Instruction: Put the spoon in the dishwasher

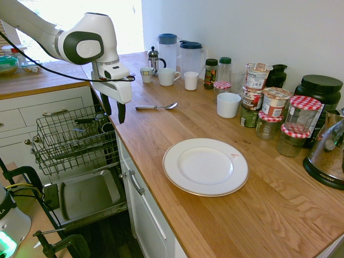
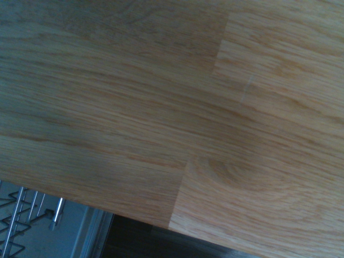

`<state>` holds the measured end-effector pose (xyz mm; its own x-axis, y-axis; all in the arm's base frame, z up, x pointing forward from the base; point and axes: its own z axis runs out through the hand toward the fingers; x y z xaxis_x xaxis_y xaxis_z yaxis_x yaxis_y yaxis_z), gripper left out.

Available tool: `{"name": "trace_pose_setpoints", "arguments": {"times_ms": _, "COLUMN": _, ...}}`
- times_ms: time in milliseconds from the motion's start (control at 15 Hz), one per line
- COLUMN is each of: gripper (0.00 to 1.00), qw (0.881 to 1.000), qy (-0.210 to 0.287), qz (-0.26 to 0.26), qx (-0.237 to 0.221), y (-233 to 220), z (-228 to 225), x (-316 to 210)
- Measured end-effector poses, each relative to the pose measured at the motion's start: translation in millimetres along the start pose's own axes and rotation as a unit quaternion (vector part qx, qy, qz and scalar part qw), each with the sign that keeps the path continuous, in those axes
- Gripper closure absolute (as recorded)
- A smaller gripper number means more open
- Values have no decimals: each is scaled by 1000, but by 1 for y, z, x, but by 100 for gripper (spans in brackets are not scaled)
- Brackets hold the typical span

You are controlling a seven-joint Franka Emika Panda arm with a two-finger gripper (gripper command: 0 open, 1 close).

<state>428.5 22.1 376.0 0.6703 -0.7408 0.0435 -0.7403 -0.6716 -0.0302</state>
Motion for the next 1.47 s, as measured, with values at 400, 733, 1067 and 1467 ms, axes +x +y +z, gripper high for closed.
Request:
{"name": "trace_pose_setpoints", "arguments": {"times_ms": 400, "gripper": 0, "qw": 992, "qy": -11, "qz": 124, "qx": 28, "y": -36, "z": -9, "x": 5}}
{"name": "trace_pose_setpoints", "arguments": {"times_ms": 733, "gripper": 0, "qw": 957, "qy": 23, "qz": 284, "qx": 50, "y": -112, "z": -12, "x": 35}}
{"name": "trace_pose_setpoints", "arguments": {"times_ms": 1067, "gripper": 0, "qw": 900, "qy": 59, "qz": 430, "qx": 49, "y": -165, "z": 3, "x": 66}}
{"name": "trace_pose_setpoints", "arguments": {"times_ms": 1467, "gripper": 0, "qw": 878, "qy": 64, "qz": 472, "qx": 41, "y": -196, "z": 31, "x": 93}}
